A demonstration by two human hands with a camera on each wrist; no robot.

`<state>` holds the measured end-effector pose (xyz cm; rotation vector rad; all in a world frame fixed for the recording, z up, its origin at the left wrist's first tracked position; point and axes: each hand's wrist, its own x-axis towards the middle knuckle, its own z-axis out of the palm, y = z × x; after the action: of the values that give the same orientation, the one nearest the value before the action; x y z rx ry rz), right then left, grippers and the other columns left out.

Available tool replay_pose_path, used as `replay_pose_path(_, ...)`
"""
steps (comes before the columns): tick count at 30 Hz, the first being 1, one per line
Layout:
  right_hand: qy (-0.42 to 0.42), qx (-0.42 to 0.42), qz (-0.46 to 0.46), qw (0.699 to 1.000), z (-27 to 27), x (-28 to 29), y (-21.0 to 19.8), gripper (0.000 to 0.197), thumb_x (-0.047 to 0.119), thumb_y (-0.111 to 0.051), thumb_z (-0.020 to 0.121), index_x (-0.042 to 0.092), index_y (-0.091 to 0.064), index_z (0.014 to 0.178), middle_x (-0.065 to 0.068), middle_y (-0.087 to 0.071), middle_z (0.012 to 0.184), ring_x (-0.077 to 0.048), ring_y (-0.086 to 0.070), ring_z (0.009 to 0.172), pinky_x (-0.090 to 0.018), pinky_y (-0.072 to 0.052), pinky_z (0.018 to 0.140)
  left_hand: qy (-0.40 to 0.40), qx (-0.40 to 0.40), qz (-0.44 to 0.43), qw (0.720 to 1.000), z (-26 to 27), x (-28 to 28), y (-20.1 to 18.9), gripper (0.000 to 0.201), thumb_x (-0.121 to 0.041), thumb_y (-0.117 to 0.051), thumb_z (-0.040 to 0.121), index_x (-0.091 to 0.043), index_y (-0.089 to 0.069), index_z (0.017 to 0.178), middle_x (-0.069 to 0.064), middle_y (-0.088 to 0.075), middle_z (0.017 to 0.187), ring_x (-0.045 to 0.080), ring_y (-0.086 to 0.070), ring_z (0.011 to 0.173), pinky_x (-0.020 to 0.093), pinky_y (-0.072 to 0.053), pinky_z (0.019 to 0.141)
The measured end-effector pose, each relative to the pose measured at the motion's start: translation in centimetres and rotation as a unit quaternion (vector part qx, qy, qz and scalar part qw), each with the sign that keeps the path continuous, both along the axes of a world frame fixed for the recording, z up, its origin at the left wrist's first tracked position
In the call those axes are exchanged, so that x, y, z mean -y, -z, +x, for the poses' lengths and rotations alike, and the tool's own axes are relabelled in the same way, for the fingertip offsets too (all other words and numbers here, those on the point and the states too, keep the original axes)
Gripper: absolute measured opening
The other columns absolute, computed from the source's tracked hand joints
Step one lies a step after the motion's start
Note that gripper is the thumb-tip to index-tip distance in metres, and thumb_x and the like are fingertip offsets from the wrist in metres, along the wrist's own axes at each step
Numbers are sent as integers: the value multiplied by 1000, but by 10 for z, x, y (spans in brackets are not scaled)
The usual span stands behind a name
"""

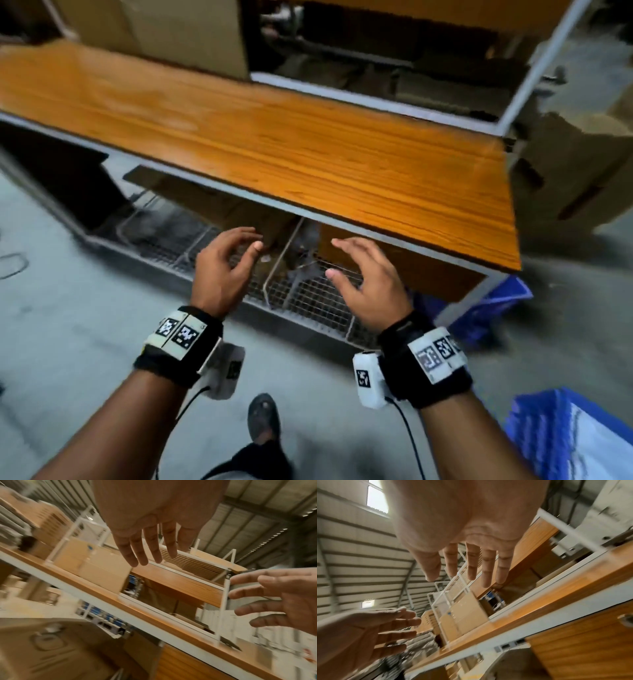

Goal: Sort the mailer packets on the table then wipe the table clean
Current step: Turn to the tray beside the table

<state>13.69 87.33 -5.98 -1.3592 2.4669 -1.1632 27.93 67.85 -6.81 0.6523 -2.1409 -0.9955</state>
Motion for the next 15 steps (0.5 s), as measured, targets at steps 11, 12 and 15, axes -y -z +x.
replay_pose_path(11, -138, 9, 42, 989, 30, 264, -1, 48, 48, -60, 86, 32, -54, 131, 8, -48, 127, -9, -49, 112, -35, -48, 93, -217, -42, 12, 975, 135, 220, 3, 33, -31, -60, 85, -29, -54, 117, -7, -64, 108, 14, -63, 99, 34, -52, 85)
replay_pose_path(12, -145, 9, 33, 989, 33, 290, -7, 50, 49, -60, 85, 31, -54, 131, 7, -48, 127, -11, -50, 112, -36, -49, 92, -226, -39, 6, 973, 143, 239, -2, 33, -31, -60, 85, -27, -56, 118, -7, -64, 108, 13, -62, 100, 33, -51, 86)
replay_pose_path(15, -156, -3, 26, 987, 45, 362, -23, 52, 53, -58, 84, 31, -53, 132, 3, -48, 133, -14, -49, 117, -31, -46, 89, -255, -33, -8, 966, 162, 292, -16, 33, -22, -65, 88, -17, -59, 121, -3, -64, 111, 13, -61, 103, 28, -49, 87)
